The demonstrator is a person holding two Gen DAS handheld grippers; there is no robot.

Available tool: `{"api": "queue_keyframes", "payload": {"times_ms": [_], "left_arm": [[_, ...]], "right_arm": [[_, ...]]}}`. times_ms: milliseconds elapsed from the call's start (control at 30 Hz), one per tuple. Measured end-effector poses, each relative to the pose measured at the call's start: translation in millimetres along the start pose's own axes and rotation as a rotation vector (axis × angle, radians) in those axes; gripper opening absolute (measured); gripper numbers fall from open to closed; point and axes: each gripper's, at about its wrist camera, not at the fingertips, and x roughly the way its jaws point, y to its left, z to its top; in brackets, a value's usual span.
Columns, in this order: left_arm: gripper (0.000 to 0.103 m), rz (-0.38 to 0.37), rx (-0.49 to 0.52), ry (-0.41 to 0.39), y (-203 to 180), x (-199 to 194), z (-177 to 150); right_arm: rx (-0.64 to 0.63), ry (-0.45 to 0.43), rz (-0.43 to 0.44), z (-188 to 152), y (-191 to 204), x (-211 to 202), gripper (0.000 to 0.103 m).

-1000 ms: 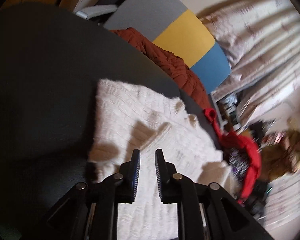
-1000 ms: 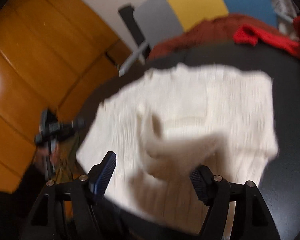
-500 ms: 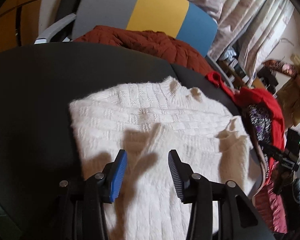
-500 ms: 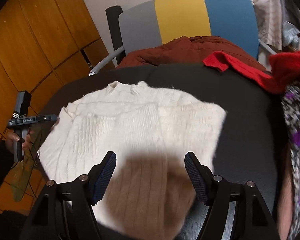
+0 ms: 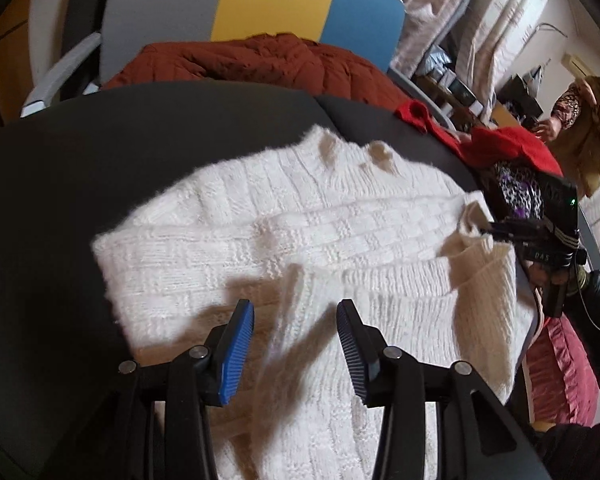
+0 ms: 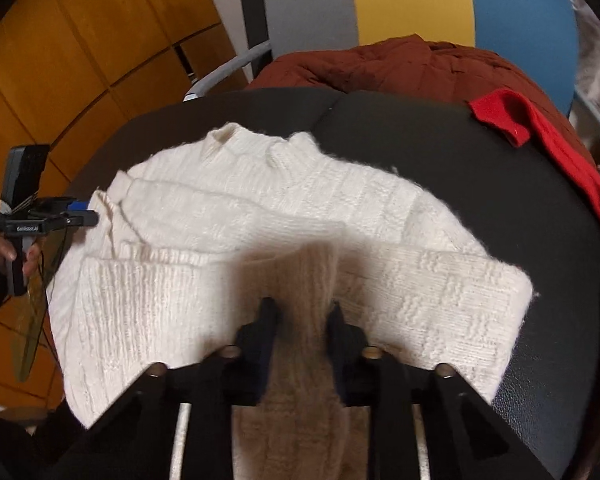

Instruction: Fold clothes

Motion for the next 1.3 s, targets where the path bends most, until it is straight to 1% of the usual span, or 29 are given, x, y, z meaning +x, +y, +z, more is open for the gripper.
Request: {"api": "queue_keyframes", "payload": {"times_ms": [33,67,100,133,167,200,300,467,633,700,767,867,967,1067,1233,1300], "left_arm": [[0.042,0.000,0.005,0.003,-1,1,0],[0.039,0.000,0.009,0.006,-3,2,0],[0.034,0.000,0.014,0.009,-4,3,-1],[0.018,0.001,0.019,0.012,-5,4,-1],[0.011,0.001,0.023,0.015,-6,5,-1],[0.007,0.001,0.028,0.018,-8,6,-1],[0.007,-0.016,-0.002,-0.075,-9,-18,-11],[0.006,-0.057,-0.052,-0.251,-14,-78,-29],[0.006,-0.077,-0.089,-0.391,-14,-127,-29],[0.006,-0.066,-0.113,-0.381,-7,-118,-24],[0.006,-0.053,-0.138,-0.363,1,-105,-19],[0.006,-0.034,-0.175,-0.337,13,-86,-11],[0.006,-0.015,-0.213,-0.310,25,-67,-3],[0.006,0.004,-0.251,-0.284,37,-48,5],[0.006,0.037,-0.313,-0.239,57,-16,18],[0.006,0.060,-0.323,-0.209,61,-5,16]], "right_arm": [[-0.013,-0.001,-0.011,0,3,-2,0.012],[-0.027,-0.001,-0.023,0,6,-3,0.010],[-0.038,0.000,-0.038,-1,9,-5,0.009],[-0.048,0.002,-0.053,-1,11,-7,0.008],[-0.063,0.000,-0.076,-3,15,-11,0.008],[-0.073,-0.005,-0.091,-3,18,-14,0.008],[-0.091,-0.038,-0.131,-7,26,-31,0.007],[-0.094,-0.131,-0.185,-9,36,-76,0.007],[-0.072,-0.223,-0.227,1,35,-111,0.007],[-0.059,-0.261,-0.244,6,33,-123,0.007],[-0.030,-0.276,-0.254,13,25,-124,0.007],[0.046,-0.276,-0.244,23,5,-113,0.007],[0.113,-0.236,-0.249,29,-14,-84,0.007],[0.162,-0.179,-0.269,29,-28,-49,0.007],[0.232,-0.115,-0.286,17,-48,-12,0.007],[0.243,-0.096,-0.294,12,-52,-2,0.007]]}}
